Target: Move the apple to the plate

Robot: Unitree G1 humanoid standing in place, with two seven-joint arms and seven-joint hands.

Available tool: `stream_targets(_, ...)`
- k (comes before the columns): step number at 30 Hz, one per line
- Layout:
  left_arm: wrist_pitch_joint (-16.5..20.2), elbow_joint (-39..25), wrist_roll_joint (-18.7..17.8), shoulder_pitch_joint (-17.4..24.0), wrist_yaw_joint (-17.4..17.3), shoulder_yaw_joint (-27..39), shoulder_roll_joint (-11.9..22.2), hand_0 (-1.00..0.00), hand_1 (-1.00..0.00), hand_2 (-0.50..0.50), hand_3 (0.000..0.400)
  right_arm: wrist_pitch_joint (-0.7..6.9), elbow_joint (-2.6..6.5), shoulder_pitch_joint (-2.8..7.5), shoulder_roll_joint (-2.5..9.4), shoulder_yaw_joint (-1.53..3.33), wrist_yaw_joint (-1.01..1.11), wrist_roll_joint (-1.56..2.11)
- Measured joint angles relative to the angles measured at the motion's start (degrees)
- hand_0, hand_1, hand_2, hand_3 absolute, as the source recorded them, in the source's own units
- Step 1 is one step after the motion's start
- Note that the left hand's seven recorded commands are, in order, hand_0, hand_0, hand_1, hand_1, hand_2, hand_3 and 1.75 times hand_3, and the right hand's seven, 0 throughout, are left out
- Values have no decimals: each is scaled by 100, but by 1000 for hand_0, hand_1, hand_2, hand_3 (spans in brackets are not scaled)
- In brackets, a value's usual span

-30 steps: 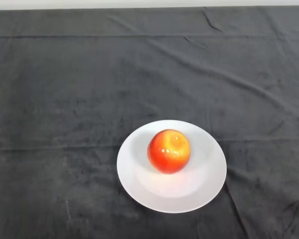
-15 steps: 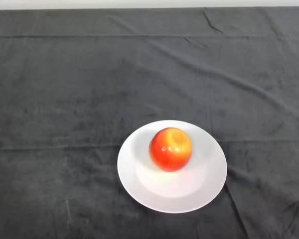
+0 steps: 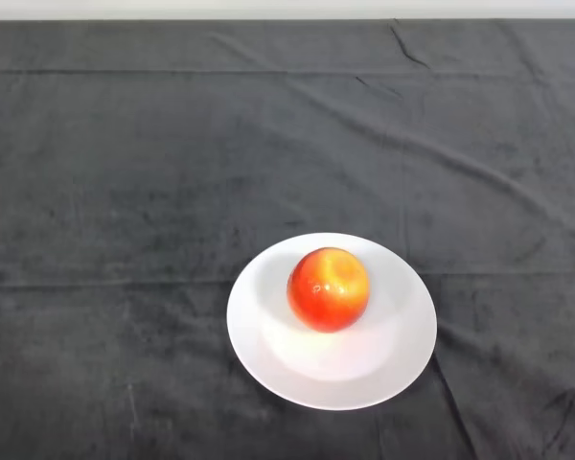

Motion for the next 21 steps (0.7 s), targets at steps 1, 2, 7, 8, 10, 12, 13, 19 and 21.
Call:
stream_targets(1,-8,0,0,0,2,0,0,0,0,0,0,-2,3,0,0,0,0,0)
stream_targets(2,-20,0,0,0,4,0,0,0,0,0,0,-5,5,0,0,0,0,0)
stream_targets(7,-39,1,0,-1,5,0,0,0,0,0,0,-24,16,0,0,0,2,0)
stream_targets(8,-39,1,0,-1,5,0,0,0,0,0,0,-25,18,0,0,1,2,0)
stream_targets(10,-39,1,0,-1,4,0,0,0,0,0,0,-26,20,0,0,1,3,0)
stream_targets(12,-40,1,0,-1,4,-1,0,0,0,0,0,-28,23,0,0,1,3,0)
stream_targets(13,-40,1,0,-1,5,-1,0,0,0,0,0,-29,24,0,0,0,3,0)
stream_targets(19,-40,1,-1,-1,2,-1,0,0,0,0,0,-32,28,0,0,1,6,0)
stream_targets(21,-40,1,-3,-1,0,-1,0,0,0,0,0,-33,30,0,0,1,9,0)
